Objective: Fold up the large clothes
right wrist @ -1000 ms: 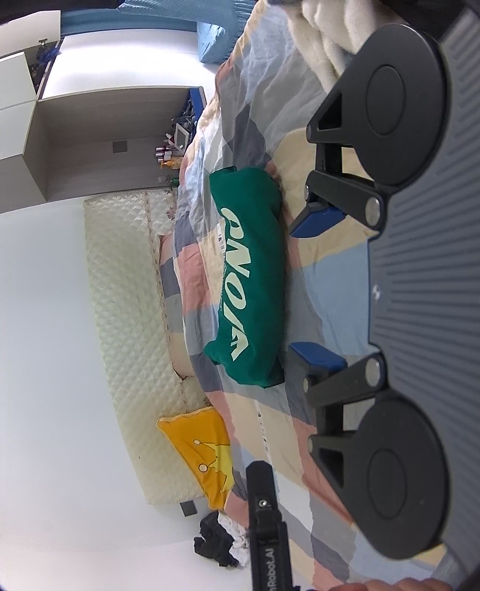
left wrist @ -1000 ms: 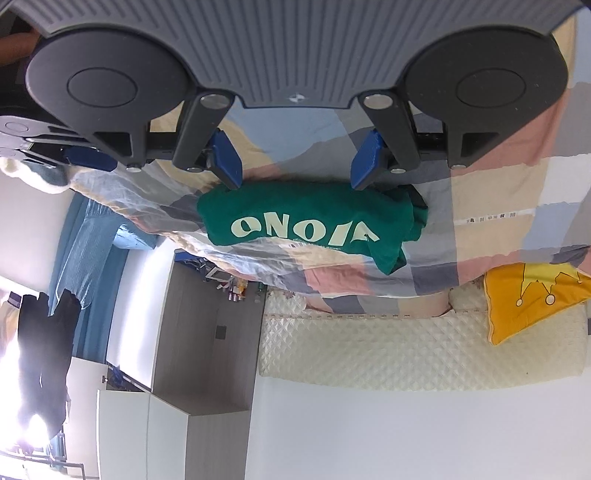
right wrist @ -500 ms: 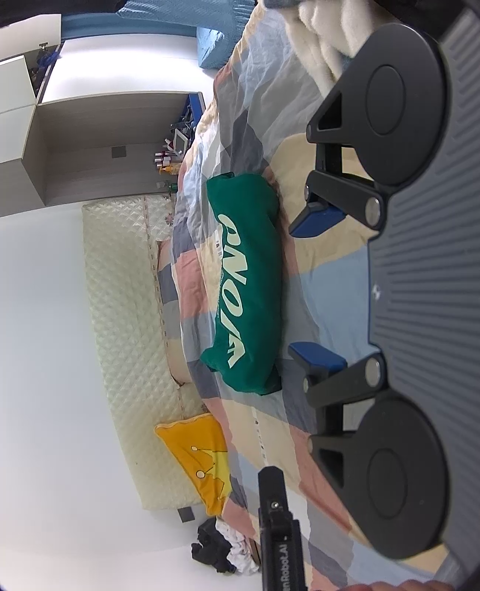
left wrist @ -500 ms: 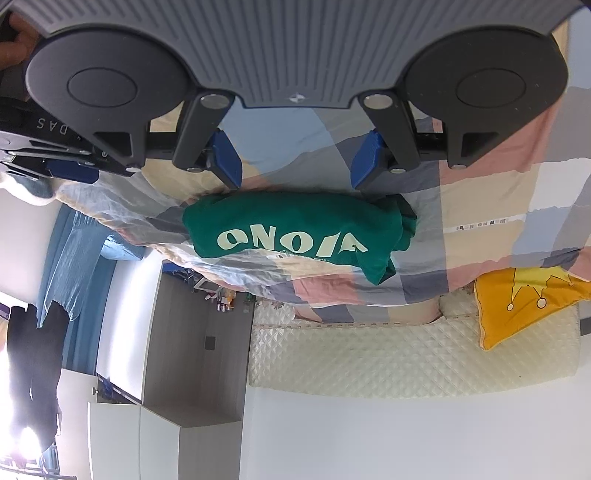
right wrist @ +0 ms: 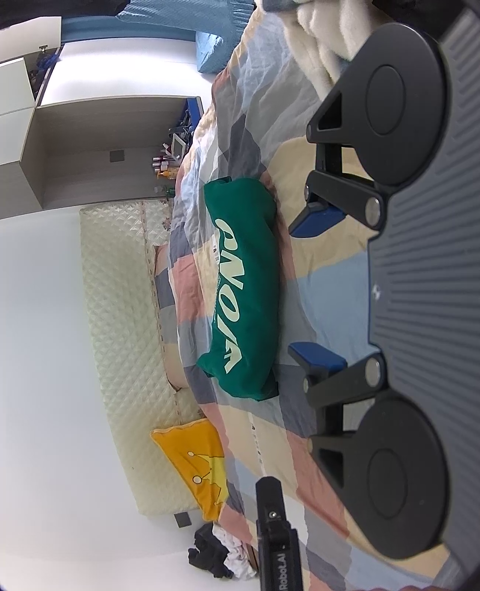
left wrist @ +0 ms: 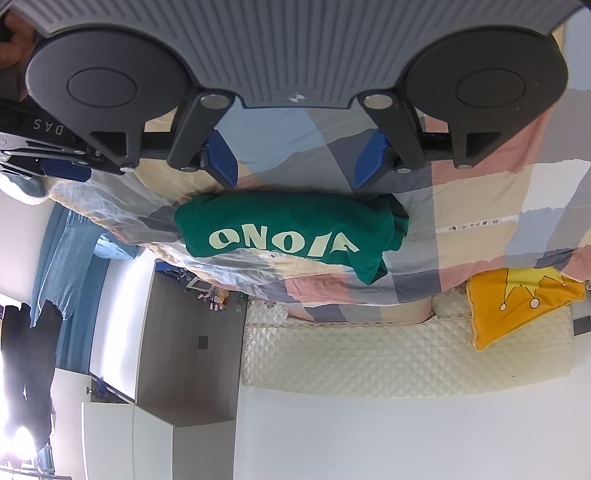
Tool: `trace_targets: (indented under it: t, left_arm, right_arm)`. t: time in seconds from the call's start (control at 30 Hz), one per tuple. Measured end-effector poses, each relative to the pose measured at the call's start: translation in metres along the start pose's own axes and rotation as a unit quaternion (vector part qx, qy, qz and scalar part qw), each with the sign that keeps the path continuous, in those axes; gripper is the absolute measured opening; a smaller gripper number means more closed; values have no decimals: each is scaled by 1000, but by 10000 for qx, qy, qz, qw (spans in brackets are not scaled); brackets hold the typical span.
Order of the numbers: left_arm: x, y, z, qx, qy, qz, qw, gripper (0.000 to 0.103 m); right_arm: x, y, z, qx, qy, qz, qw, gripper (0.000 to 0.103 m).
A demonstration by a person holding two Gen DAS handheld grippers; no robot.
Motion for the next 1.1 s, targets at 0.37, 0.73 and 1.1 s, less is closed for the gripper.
trace_targets:
  t: [0.37,0.73,1.1]
  left_arm:
    - [-4,0,-1,-51,-40,11,10000,97]
    - [-15,-4,1,-97,-207,233,9995,101]
    - [-15,-5,0,-158,-211,245,9994,101]
  right_arm:
    - [3,2,0,-75,75,-127,9999,66]
    - [-4,-1,1,64,-85,-242,9997,103]
    - [1,-3,0,94,35,-269,9996,103]
Point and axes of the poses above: each gripper's, at about its wrist camera, not at the fingertips, and y roughly the way its jaws point, x to its right, z to its top, the point moved 4 cm from there along y, roughly the way its jaws point, and after that the axes turned 2 degrees about -z, right-handed, at the moved point
